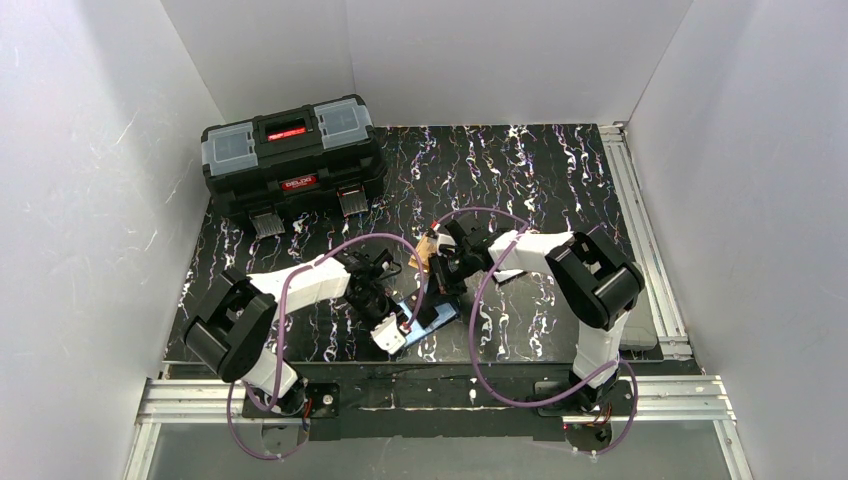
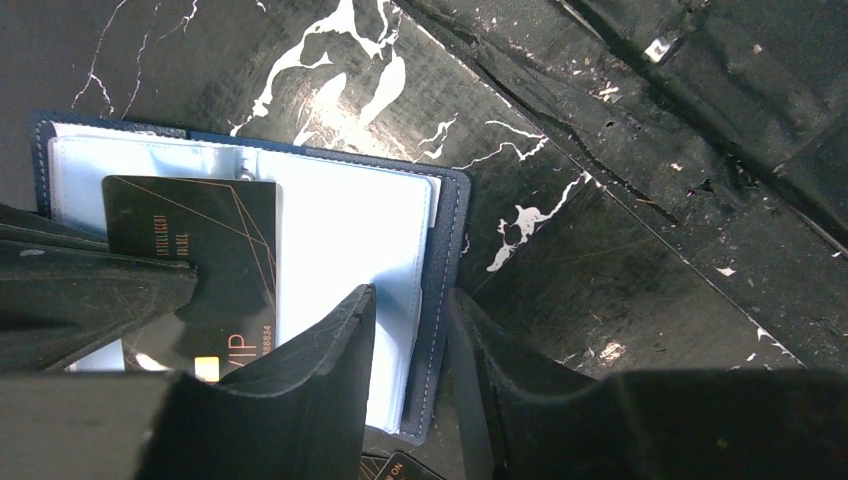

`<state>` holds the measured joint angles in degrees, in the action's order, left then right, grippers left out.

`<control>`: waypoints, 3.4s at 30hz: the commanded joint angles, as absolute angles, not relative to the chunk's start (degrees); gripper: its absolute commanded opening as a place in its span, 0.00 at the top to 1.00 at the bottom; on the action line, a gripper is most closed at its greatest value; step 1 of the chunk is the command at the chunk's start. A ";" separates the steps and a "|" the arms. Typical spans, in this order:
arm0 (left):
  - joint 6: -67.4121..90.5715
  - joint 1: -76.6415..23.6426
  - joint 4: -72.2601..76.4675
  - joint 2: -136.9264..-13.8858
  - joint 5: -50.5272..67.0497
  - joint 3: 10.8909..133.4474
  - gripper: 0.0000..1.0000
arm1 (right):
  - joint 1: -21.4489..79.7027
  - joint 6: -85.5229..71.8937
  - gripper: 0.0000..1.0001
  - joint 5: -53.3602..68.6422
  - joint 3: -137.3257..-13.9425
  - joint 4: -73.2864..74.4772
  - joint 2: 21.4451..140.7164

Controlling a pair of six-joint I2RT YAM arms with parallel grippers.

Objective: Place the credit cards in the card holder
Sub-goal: Insert the credit card into the card holder.

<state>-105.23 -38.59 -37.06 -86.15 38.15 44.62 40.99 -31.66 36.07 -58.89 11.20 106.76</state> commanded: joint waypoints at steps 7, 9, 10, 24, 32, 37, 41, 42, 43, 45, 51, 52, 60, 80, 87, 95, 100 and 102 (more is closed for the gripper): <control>-104.78 -39.46 -37.82 -83.23 39.44 42.31 0.70 | 44.21 -36.31 0.95 25.40 -53.18 5.27 103.62; -104.53 -39.46 -37.82 -83.14 39.36 42.34 0.70 | 44.21 -36.34 0.96 24.46 -52.55 5.10 102.75; -104.36 -39.42 -37.82 -83.21 39.32 42.43 0.70 | 44.20 -36.37 0.97 24.15 -52.34 4.98 102.40; -103.24 -39.41 -37.27 -84.61 38.98 43.54 0.72 | 44.21 -29.87 0.99 26.96 -51.22 10.69 102.35; -103.13 -39.45 -37.26 -85.04 39.00 43.73 0.72 | 44.19 -28.25 0.99 27.92 -50.75 12.65 102.02; -102.77 -39.40 -37.31 -85.04 39.00 43.95 0.72 | 44.20 -26.98 0.99 28.91 -52.31 13.89 103.36; -102.74 -39.45 -37.27 -84.95 39.10 43.78 0.72 | 44.20 -25.52 0.99 29.59 -54.60 15.54 104.68; -102.79 -39.45 -37.27 -84.98 39.11 43.77 0.72 | 44.16 -25.35 0.99 29.88 -55.01 15.65 104.89; -102.80 -39.46 -37.27 -85.07 39.10 43.84 0.72 | 44.16 -25.12 0.99 30.15 -55.47 15.85 105.28; -102.85 -39.44 -37.12 -85.17 39.17 43.86 0.72 | 44.26 -24.44 0.99 31.06 -56.36 16.30 106.26; -102.92 -39.46 -37.09 -85.17 39.35 44.03 0.73 | 44.32 -23.15 0.99 30.92 -58.19 18.77 108.67; -102.92 -39.46 -37.09 -85.21 39.37 43.94 0.73 | 44.29 -22.78 0.99 30.63 -58.31 19.32 108.87; -102.73 -39.45 -37.00 -84.87 39.28 43.77 0.73 | 46.74 -23.88 0.87 29.64 -60.69 18.81 108.48; -99.42 -39.53 -32.53 -79.24 41.01 39.72 0.75 | 52.43 -26.07 0.43 8.52 -61.68 24.13 102.06; -98.59 -39.54 -31.29 -78.02 41.34 38.06 0.75 | 53.88 -25.50 0.40 3.98 -63.07 27.14 102.69; -97.95 -39.54 -29.40 -79.36 41.46 38.40 0.75 | 55.71 -24.61 0.39 0.38 -64.59 28.51 102.30; -97.65 -39.50 -28.83 -79.68 41.04 38.25 0.75 | 56.28 -25.12 0.38 -2.67 -64.62 29.04 101.92; -97.91 -39.53 -28.55 -79.96 41.03 38.00 0.75 | 56.49 -25.58 0.38 -2.83 -64.16 28.63 101.01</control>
